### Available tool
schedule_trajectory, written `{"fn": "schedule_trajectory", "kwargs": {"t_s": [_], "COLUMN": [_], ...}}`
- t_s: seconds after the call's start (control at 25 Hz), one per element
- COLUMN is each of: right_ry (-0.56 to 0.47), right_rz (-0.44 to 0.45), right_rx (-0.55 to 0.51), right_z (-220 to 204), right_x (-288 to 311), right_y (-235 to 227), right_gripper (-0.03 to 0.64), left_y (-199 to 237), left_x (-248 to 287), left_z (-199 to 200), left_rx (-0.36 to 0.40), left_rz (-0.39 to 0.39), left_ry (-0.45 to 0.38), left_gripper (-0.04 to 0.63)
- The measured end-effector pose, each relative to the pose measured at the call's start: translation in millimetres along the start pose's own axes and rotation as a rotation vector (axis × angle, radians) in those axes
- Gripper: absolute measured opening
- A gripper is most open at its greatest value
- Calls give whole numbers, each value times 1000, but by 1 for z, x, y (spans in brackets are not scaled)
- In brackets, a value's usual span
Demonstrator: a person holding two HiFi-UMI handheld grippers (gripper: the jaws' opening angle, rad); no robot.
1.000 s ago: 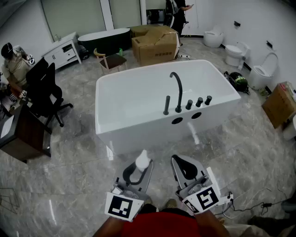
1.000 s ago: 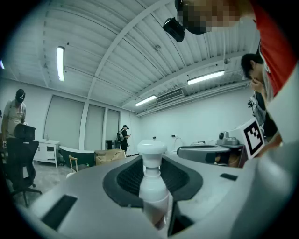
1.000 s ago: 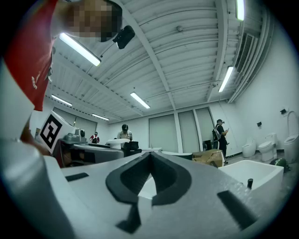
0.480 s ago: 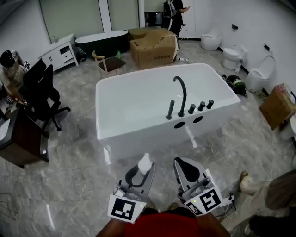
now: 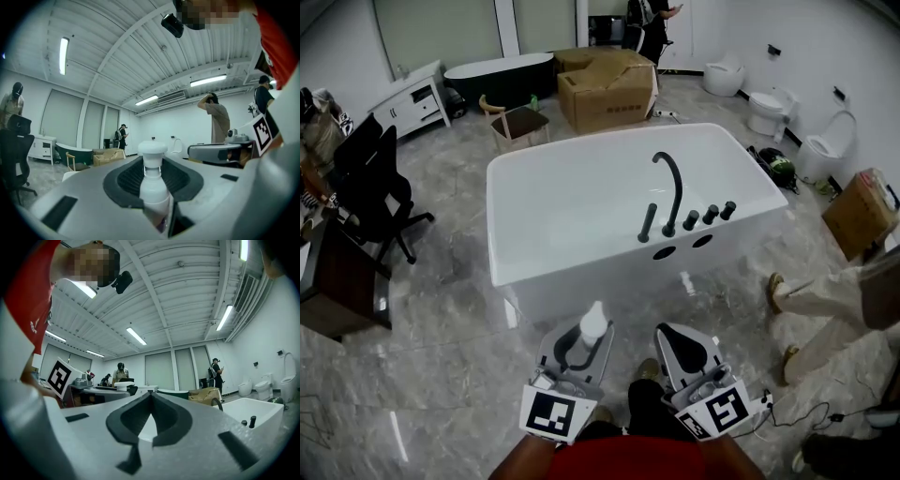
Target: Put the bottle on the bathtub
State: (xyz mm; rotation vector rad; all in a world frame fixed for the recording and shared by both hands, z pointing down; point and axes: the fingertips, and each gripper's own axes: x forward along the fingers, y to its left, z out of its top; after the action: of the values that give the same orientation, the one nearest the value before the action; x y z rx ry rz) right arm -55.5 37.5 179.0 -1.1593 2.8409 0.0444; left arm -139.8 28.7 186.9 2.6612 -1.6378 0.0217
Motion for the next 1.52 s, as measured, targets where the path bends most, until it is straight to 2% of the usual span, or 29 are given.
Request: {"fn": "schedule_trajectory", "kwargs": {"t_s": [0.32,0.64,0.92,1.2,1.52], "right_ry": [-29,-21,-3,52,113], "right_rz": [23,83,139,119,30], "right_rx": [14,42,29,50,68], "right_z": [-9,-22,-34,-53,-81], "right_x": [50,105,135,158,172], "right_y": [-66,-160,-216,-237,-241], "right_gripper": [3,3,3,3,4], "left_y": [35,79,104,137,170], "left_x": [68,165,225,262,287], "left_z": [-14,-36,-61,-103,-168], "left_rx": [9,23,24,28,9], "left_rz": [55,163,239,237,188], "left_ry": [35,35,54,97,180], "left_gripper": [106,106,107,107,107]}}
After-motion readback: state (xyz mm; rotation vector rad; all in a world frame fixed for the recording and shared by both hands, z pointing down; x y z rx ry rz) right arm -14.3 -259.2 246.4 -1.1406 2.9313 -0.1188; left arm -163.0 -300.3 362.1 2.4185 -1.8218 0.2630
